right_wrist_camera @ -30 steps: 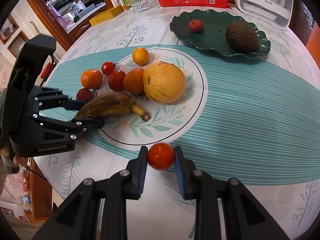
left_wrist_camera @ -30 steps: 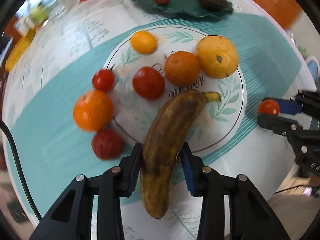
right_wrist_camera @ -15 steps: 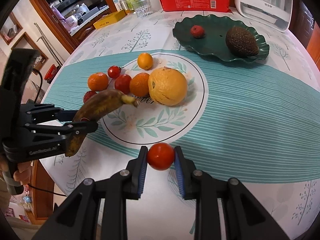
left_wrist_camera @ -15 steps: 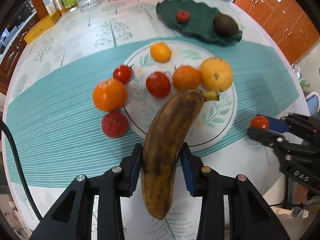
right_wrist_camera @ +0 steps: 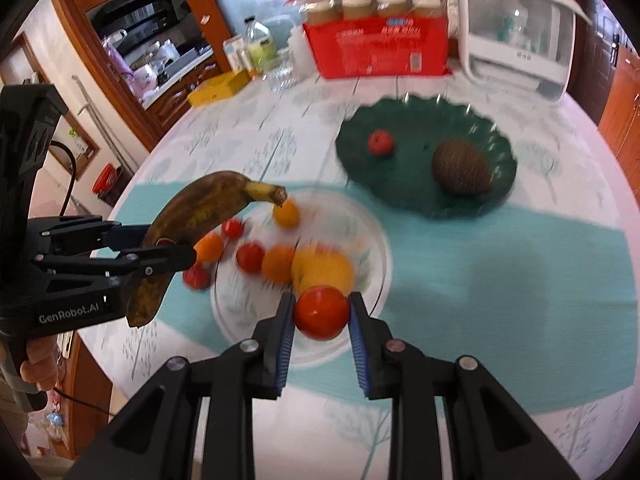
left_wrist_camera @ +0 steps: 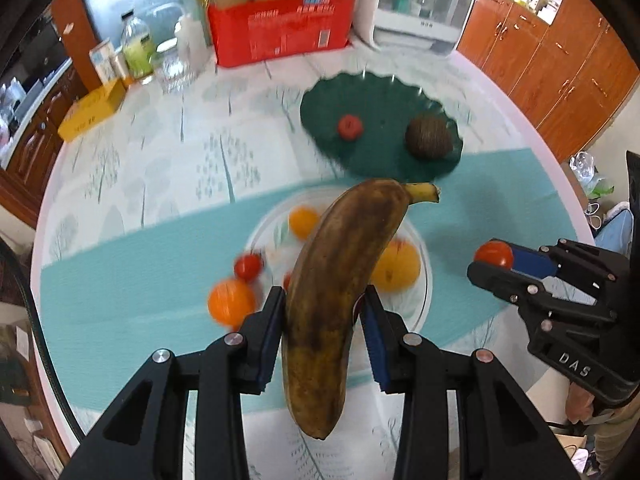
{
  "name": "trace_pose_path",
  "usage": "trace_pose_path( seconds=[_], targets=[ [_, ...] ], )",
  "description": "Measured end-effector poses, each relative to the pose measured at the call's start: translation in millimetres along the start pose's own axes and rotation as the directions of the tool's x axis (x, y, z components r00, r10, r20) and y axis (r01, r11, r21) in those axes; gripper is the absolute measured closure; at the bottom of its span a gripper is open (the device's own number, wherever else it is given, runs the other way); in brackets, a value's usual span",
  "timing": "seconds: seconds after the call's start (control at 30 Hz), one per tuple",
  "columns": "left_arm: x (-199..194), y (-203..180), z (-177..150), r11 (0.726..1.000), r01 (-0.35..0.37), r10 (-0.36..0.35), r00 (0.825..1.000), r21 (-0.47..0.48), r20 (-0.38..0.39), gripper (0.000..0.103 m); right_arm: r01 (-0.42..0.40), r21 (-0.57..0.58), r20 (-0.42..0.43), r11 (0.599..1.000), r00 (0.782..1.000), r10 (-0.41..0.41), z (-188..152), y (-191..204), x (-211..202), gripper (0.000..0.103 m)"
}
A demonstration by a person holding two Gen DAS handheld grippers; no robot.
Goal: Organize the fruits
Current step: 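Carry the banana in the left tool while the right tool carries the tomato to the green plate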
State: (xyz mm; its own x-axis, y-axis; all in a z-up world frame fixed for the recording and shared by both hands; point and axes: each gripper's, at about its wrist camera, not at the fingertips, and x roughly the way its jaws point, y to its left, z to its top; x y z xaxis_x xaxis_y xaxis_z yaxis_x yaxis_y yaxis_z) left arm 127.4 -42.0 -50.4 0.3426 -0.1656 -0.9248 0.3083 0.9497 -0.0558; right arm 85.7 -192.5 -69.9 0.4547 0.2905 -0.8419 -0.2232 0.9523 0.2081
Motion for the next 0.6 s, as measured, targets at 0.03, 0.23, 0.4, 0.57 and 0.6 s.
trace_pose_path(
  seconds=[0.03,0.23,0.4,0.57,0.6],
  targets=[
    [-1,0,7,1.0,-0.002,0.002,1.0,0.007,0.004,0.067,0.004,0.006,0.009,1.0,1.0,-0.004,9,-3,-3,0.077],
    [-9,-2,70,0.996,-0.04,0.038,0.999,0.076,0.038,0.067,0.049,0.036,0.08,0.998,0.995,-0.052,71,-25,-19,0.077],
    [-5,2,122,0.991,-0.078,0.071,0.995,0.111,0.063,0.067,0.096,0.063,0.124,0.993,0.987,-0.103,123,-47,-22,0.077],
    [14,1,167,0.981,-0.104,0.09,0.992,0.164,0.092,0.067,0.113,0.128,0.134,0.985,0.982,-0.131,161,-73,-7,0.077],
    [20,1,174,0.98,-0.101,0.086,0.992,0.171,0.093,0.067,0.114,0.142,0.129,0.983,0.983,-0.133,166,-78,-2,0.077]
  ],
)
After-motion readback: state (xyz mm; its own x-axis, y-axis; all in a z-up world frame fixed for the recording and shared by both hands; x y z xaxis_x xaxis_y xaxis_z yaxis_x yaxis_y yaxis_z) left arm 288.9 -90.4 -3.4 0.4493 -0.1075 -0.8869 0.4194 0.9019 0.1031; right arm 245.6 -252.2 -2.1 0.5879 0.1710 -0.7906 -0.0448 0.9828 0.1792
